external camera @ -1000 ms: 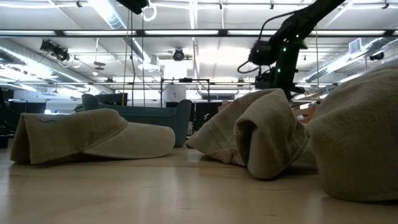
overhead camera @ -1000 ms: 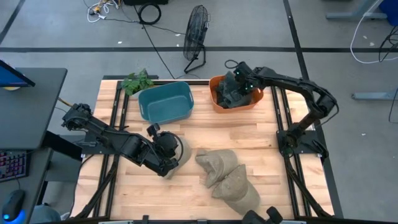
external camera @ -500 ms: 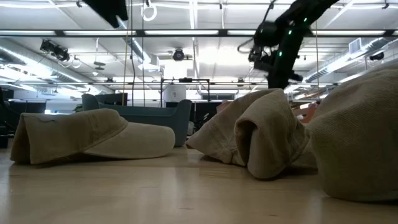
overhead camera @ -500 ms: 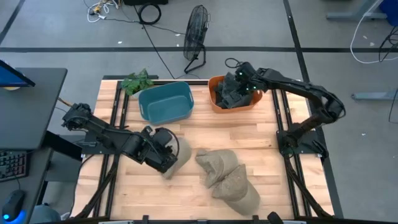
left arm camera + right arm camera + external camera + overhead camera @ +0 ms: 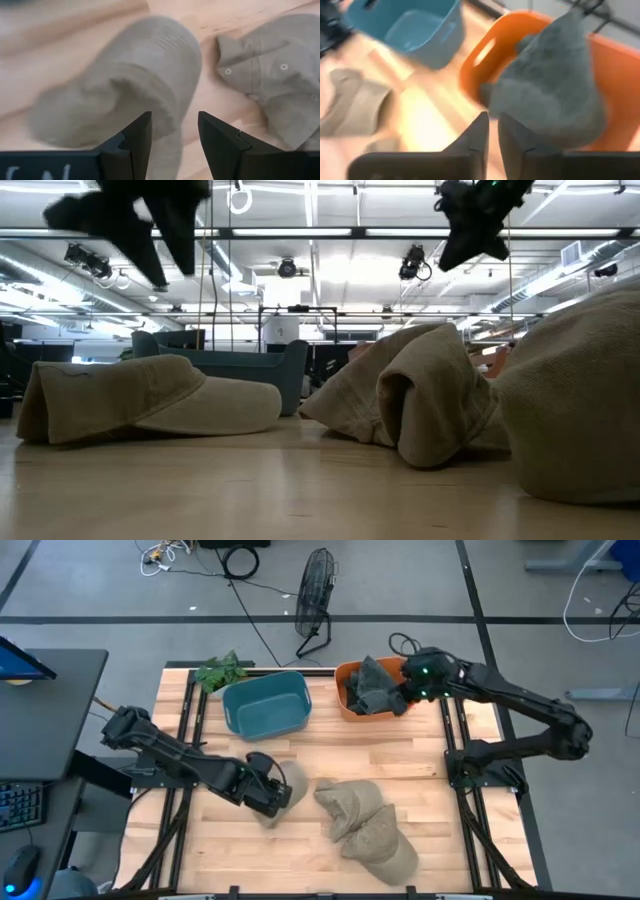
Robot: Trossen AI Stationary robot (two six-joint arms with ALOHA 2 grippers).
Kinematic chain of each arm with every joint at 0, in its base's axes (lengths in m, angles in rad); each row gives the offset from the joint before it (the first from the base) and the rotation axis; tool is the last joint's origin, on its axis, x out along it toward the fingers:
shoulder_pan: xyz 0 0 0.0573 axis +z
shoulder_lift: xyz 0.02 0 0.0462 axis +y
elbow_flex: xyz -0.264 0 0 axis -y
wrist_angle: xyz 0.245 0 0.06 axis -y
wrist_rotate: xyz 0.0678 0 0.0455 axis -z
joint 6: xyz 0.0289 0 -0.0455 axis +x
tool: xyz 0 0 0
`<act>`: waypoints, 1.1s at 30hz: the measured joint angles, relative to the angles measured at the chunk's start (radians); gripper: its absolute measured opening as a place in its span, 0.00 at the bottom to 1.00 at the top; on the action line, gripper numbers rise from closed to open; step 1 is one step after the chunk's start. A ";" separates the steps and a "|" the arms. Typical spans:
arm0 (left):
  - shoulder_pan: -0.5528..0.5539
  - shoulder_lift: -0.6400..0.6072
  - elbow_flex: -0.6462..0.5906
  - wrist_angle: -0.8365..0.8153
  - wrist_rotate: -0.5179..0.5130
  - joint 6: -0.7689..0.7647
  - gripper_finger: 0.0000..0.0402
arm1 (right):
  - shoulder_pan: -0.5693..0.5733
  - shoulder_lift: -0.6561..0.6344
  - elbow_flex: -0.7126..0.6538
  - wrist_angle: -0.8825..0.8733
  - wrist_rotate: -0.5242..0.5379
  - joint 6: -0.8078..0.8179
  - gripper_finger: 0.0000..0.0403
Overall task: Pick & Place hat
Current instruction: Put the top left brown cap into the green bin
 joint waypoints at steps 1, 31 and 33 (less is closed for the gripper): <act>0.000 0.000 -0.034 0.057 0.001 -0.024 0.41 | 0.013 -0.011 0.000 -0.016 -0.006 0.015 0.15; 0.065 0.043 -0.345 0.494 -0.027 -0.280 0.41 | 0.216 -0.030 0.000 -0.087 0.024 0.053 0.47; 0.065 0.055 -0.345 0.494 -0.028 -0.288 0.41 | 0.216 -0.030 0.000 -0.087 0.026 0.049 0.47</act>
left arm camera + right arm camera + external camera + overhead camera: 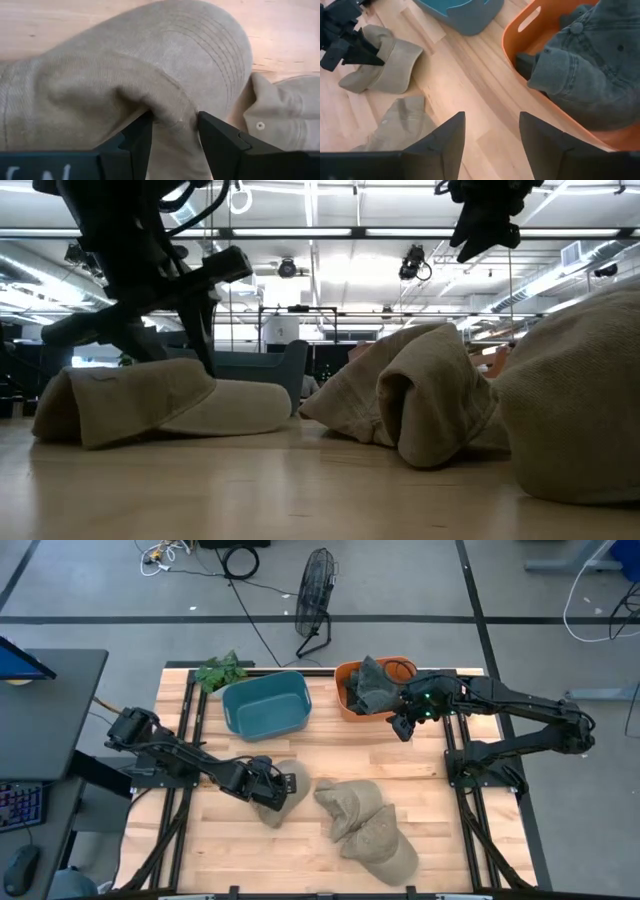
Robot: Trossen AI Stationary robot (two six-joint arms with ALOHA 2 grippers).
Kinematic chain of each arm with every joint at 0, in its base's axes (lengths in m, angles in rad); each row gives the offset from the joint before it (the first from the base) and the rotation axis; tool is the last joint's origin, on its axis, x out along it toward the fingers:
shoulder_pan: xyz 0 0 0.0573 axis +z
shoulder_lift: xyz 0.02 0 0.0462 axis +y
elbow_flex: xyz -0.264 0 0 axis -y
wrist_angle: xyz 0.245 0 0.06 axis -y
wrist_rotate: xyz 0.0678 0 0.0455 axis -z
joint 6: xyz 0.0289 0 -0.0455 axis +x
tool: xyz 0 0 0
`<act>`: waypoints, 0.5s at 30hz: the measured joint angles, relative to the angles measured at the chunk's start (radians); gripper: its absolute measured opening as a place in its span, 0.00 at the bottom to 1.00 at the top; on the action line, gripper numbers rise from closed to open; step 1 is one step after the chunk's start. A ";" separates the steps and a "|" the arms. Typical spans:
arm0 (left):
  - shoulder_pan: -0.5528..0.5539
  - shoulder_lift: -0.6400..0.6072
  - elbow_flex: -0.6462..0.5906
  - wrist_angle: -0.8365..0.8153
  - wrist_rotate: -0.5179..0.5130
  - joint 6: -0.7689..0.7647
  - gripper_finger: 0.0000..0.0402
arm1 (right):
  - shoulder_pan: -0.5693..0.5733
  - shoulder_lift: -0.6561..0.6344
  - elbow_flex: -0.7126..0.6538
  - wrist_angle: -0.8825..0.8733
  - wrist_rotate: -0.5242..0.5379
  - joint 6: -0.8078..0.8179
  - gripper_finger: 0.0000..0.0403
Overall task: Pick & Place hat
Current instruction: Put the top left brown cap into the green bin
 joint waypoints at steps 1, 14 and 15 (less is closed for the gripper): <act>0.000 0.005 0.000 0.000 -0.001 -0.004 0.40 | 0.000 0.000 0.000 0.000 0.000 -0.003 0.47; -0.005 0.007 0.042 0.020 0.001 0.073 0.03 | 0.000 0.000 0.000 0.000 0.030 -0.024 0.47; -0.009 0.005 0.062 0.014 -0.002 0.092 0.03 | 0.000 0.000 0.000 0.000 0.030 -0.024 0.47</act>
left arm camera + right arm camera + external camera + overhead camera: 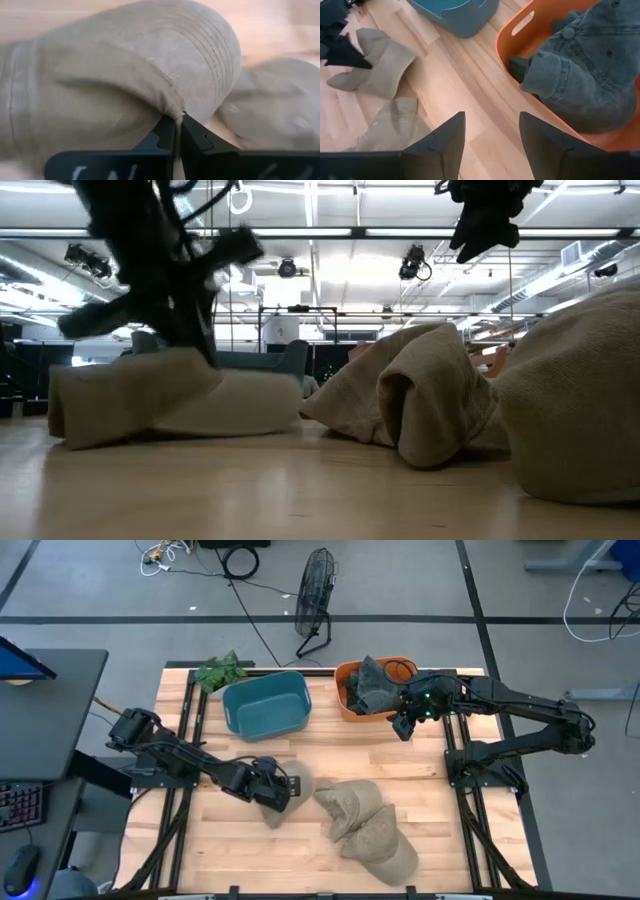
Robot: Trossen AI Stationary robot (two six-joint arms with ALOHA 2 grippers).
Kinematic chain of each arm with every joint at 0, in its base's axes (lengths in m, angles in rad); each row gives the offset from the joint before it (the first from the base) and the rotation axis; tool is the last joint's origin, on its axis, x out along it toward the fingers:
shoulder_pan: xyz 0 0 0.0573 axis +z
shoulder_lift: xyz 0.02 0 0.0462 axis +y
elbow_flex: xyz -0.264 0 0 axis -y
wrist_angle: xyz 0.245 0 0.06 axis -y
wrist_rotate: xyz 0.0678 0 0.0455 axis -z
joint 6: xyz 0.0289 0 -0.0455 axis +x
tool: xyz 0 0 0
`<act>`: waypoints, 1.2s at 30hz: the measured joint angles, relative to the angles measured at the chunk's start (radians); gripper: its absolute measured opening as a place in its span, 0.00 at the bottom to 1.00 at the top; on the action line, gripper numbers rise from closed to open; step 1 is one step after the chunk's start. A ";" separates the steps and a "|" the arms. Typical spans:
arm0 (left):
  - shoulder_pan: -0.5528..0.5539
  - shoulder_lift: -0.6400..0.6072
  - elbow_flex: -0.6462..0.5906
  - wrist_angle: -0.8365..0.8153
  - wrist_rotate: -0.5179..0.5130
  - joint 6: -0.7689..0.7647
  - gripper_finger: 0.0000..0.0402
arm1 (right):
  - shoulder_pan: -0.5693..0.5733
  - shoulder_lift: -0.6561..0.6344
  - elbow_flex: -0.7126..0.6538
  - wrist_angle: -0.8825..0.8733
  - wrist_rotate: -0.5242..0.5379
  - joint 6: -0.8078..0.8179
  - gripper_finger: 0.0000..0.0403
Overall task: Pick & Place hat
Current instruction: Put the top left brown cap into the green bin
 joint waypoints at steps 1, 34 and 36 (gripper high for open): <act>-0.002 -0.003 0.026 -0.010 -0.005 0.021 0.02 | 0.000 0.000 0.000 0.000 0.000 0.000 0.47; 0.603 -0.035 0.611 -0.730 -0.110 0.926 0.02 | 0.000 0.000 0.000 0.000 0.000 0.019 0.47; 0.636 -0.033 0.611 -0.733 -0.078 0.950 0.02 | 0.000 0.000 0.000 0.000 0.000 0.019 0.47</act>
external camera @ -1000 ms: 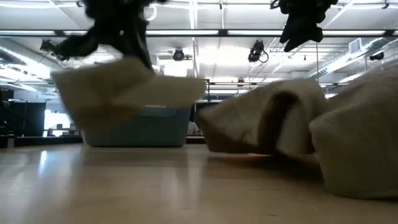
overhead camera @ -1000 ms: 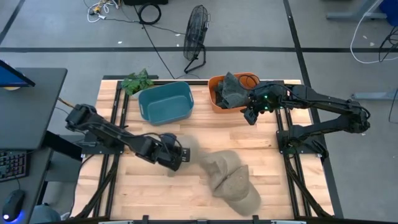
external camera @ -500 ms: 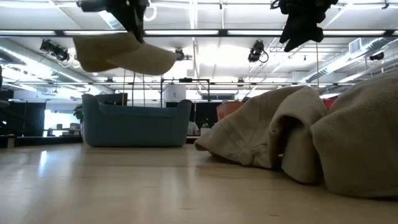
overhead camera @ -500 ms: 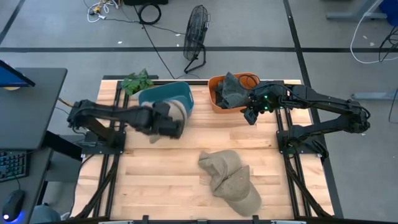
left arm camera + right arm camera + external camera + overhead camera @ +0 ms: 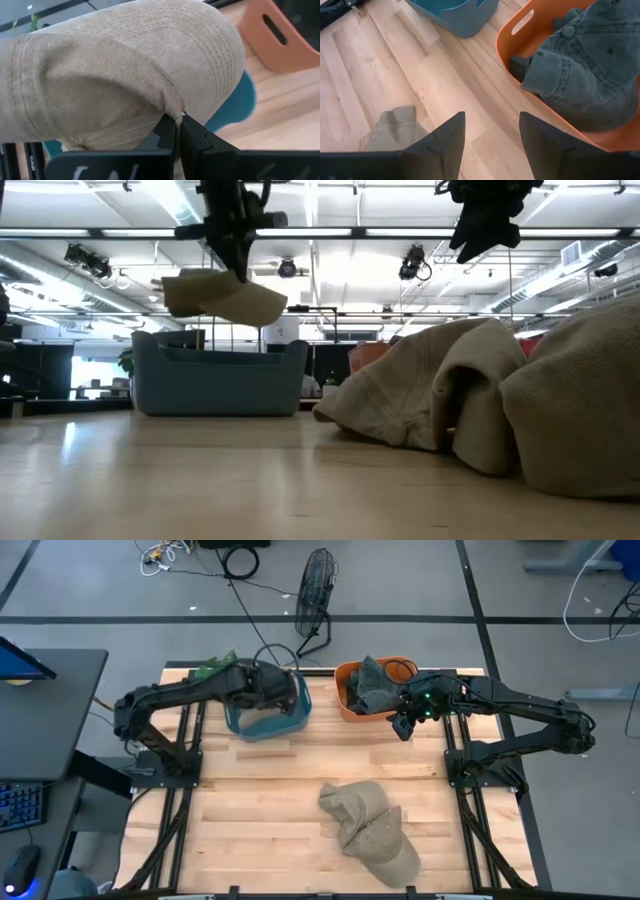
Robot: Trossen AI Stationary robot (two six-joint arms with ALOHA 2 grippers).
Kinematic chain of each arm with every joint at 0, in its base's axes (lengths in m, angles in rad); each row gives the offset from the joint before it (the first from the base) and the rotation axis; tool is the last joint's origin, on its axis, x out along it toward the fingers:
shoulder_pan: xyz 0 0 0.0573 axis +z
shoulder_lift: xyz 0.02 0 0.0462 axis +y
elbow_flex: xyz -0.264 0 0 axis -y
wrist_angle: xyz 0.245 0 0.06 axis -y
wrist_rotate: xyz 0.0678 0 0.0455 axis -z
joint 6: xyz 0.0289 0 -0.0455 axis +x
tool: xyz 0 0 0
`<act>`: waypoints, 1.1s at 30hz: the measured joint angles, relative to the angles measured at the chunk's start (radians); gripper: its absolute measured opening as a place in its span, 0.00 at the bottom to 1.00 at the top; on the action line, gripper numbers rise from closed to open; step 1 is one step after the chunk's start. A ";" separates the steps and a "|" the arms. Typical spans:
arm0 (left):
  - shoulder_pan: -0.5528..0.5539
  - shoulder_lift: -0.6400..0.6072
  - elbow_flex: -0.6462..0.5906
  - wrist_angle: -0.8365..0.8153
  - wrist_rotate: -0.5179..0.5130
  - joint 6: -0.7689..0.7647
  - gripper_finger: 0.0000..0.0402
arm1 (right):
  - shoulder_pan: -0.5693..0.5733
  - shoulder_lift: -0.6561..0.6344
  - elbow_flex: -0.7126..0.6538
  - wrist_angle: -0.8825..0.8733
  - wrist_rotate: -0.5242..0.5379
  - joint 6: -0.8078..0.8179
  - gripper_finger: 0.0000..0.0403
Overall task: Pick & Place hat
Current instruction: Put the top left brown cap into the green bin
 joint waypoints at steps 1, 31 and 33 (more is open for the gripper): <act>0.011 0.005 0.000 0.001 0.004 0.008 0.02 | 0.000 0.000 0.000 0.000 0.000 0.000 0.47; 0.131 0.289 -0.001 -0.057 0.116 0.074 0.06 | 0.000 0.000 0.000 0.000 0.000 0.008 0.47; 0.138 0.297 0.000 -0.059 0.153 0.074 0.06 | 0.000 0.000 0.000 0.000 0.000 0.008 0.47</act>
